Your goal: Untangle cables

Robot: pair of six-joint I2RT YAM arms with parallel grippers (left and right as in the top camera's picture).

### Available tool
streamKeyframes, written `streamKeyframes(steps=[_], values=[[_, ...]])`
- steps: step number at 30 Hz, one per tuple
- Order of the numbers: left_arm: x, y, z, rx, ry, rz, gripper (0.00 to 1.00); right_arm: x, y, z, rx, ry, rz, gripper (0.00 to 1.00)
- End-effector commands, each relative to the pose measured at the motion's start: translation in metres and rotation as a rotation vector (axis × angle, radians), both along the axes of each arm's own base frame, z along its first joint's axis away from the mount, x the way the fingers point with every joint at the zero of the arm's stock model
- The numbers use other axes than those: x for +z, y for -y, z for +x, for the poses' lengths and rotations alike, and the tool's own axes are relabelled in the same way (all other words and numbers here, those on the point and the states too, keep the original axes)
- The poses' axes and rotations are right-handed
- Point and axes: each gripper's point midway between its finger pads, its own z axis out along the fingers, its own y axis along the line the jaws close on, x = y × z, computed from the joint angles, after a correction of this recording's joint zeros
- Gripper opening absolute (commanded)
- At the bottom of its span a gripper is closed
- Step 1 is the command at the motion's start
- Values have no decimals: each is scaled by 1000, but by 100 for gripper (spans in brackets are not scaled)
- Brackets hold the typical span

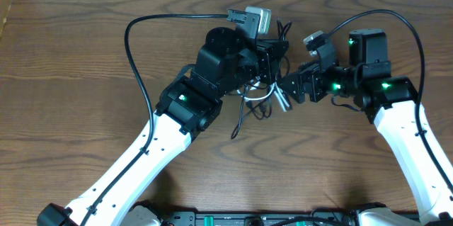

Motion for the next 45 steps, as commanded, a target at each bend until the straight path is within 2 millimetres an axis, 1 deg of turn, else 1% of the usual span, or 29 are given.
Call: streamKeyframes(steps=[1,2,5,6,7,8,10,12,13,14,15,16,17,18,19,22,23,24,25,28,31,32,34,37,38,41,42,43,45], values=[[5,2,-4,-18,8,-12,7,-3,-9,1,28,14,-26,79],[5,3,-4,-19,8,-12,7,-14,-12,3,28,-6,-47,72],[6,2,-4,-18,10,-14,7,-44,-4,13,-44,-88,-110,61],[6,2,-5,-18,10,-14,7,-57,-5,15,-48,-126,-116,29],[5,2,-5,-18,9,-11,8,-63,-5,16,-48,-143,-119,6],[4,1,-5,-16,7,-3,8,-67,-5,17,-48,-154,-120,1],[-4,-1,-5,-18,6,38,7,-65,-5,19,-51,-143,-117,1],[-29,-19,0,50,-13,170,8,-56,6,27,-87,-106,-112,1],[-50,-42,7,150,-32,292,8,-54,28,36,-194,-110,-146,1],[-64,-63,11,235,-49,389,7,-54,55,43,-322,-123,-191,1],[-75,-87,15,329,-61,490,8,-54,75,46,-413,-131,-222,1],[-86,-121,18,452,-78,615,7,-52,111,48,-559,-145,-267,1],[-90,-141,18,521,-87,683,7,-49,138,47,-654,-151,-298,1],[-93,-171,19,613,-101,769,7,-45,166,44,-746,-152,-326,1],[-95,-193,20,673,-121,815,8,-41,190,41,-813,-150,-334,1],[-98,-232,26,764,-179,837,8,-37,231,33,-926,-167,-326,1],[-98,-245,28,798,-195,837,7,-37,240,31,-951,-174,-324,1],[-98,-251,29,814,-203,835,8,-37,249,28,-976,-180,-323,1],[-98,-265,31,849,-218,834,7,-38,260,25,-1009,-189,-329,1],[-98,-292,34,919,-248,828,7,-43,295,8,-1193,-250,-364,1],[-91,-320,40,1014,-245,805,7,-43,299,5,-1210,-258,-355,3],[-85,-332,44,1059,-236,780,8,-42,293,9,-1179,-255,-324,10],[-72,-354,52,1144,-200,722,8,-38,270,19,-1018,-215,-266,16],[-56,-365,59,1200,-150,659,7,-38,271,20,-1021,-213,-265,16],[-53,-359,64,1177,-132,624,8,-37,266,21,-1005,-214,-245,16],[-63,-317,74,951,-160,511,7,-26,226,28,-831,-210,-65,27],[-66,-298,76,852,-171,454,7,-14,195,30,-671,-179,35,32],[-62,-266,79,681,-151,380,7,-9,178,28,-589,-166,72,36],[-44,-224,78,470,-101,240,7,-10,162,27,-526,-159,59,41]])
